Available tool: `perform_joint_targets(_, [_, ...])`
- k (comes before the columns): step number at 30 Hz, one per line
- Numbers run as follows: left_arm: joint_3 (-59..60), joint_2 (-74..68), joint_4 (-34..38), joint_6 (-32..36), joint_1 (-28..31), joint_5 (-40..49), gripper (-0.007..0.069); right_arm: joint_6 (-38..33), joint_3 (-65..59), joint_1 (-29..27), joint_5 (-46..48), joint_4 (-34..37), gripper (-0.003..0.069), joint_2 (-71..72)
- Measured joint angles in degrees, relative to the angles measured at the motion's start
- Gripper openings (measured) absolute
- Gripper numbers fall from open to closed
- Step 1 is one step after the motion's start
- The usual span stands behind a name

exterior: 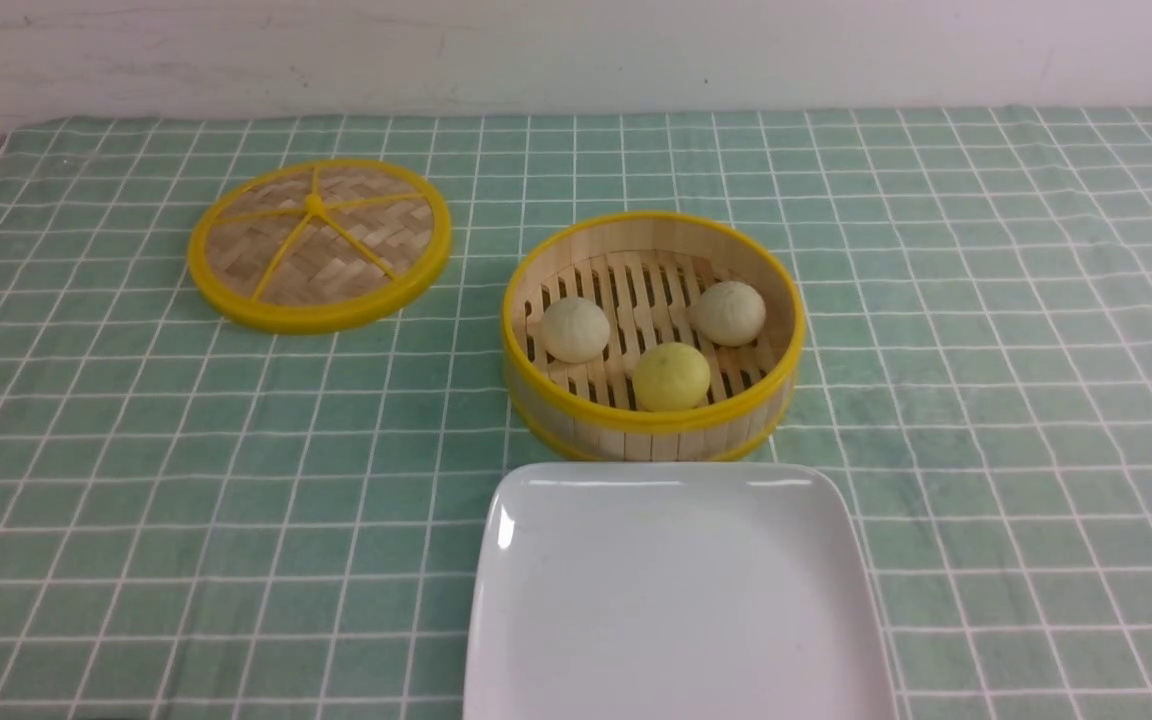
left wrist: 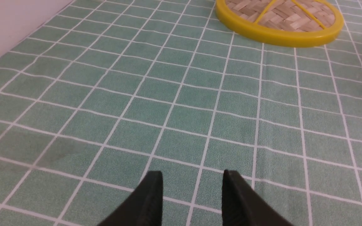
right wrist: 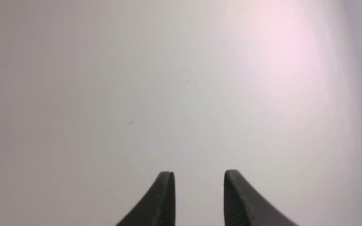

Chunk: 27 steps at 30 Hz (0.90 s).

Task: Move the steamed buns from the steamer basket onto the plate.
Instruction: Use the right arm to grab the steamed stuffed bun that is closest to it

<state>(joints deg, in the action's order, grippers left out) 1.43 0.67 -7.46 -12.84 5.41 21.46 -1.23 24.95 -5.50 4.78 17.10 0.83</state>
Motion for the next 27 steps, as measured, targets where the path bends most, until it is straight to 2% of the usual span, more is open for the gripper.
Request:
perform_joint_targets(15, [0.0, 0.0, 0.0, 0.0, 0.0, 0.0, 0.0294, 0.0, 0.0, 0.0, 0.4, 0.2, 0.0241, 0.1])
perform_joint_targets(18, [0.1, 0.0, 0.8, 0.0, 0.0, -1.1, 0.0294, 0.7, 0.2, 0.0, 1.7, 2.0, 0.0241, 0.1])
perform_joint_targets(22, [0.2, 0.0, 6.2, -2.0, 0.0, -8.1, 0.0294, 1.2, 0.9, 0.0, 7.9, 5.7, 0.0241, 0.1])
perform_joint_targets(27, [0.2, 0.0, 16.0, -9.3, 0.0, -20.9, 0.0294, -2.2, 4.6, 0.0, 15.9, 7.0, 0.0241, -2.3])
